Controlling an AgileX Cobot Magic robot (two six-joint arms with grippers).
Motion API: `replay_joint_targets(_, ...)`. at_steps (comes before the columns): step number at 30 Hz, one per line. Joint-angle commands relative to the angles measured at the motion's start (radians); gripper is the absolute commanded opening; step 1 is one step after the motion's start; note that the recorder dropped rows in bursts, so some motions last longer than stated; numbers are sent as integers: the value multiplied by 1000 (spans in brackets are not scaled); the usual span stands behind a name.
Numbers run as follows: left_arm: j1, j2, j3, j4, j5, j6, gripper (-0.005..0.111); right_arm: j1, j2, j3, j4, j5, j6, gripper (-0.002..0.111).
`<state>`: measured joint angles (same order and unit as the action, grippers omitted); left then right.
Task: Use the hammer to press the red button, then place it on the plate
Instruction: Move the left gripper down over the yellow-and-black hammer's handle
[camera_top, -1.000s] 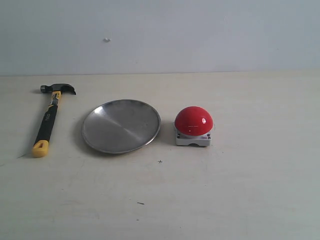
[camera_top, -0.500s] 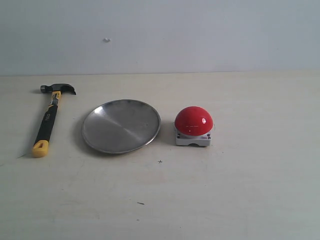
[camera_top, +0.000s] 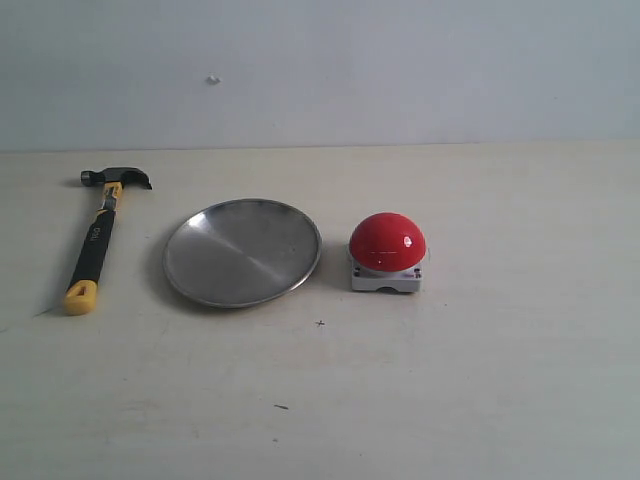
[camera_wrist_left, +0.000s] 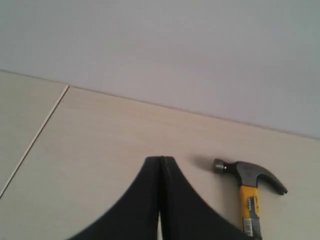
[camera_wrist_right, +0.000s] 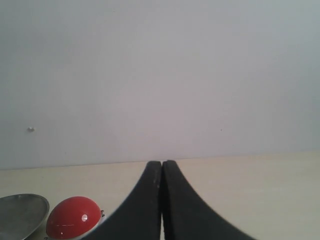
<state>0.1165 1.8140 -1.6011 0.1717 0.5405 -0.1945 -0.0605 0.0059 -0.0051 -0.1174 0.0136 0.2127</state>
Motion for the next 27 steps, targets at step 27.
replay_joint_targets(27,-45,708,-868,-440,681,291,24,-5,-6,5,-6,0,-2,0)
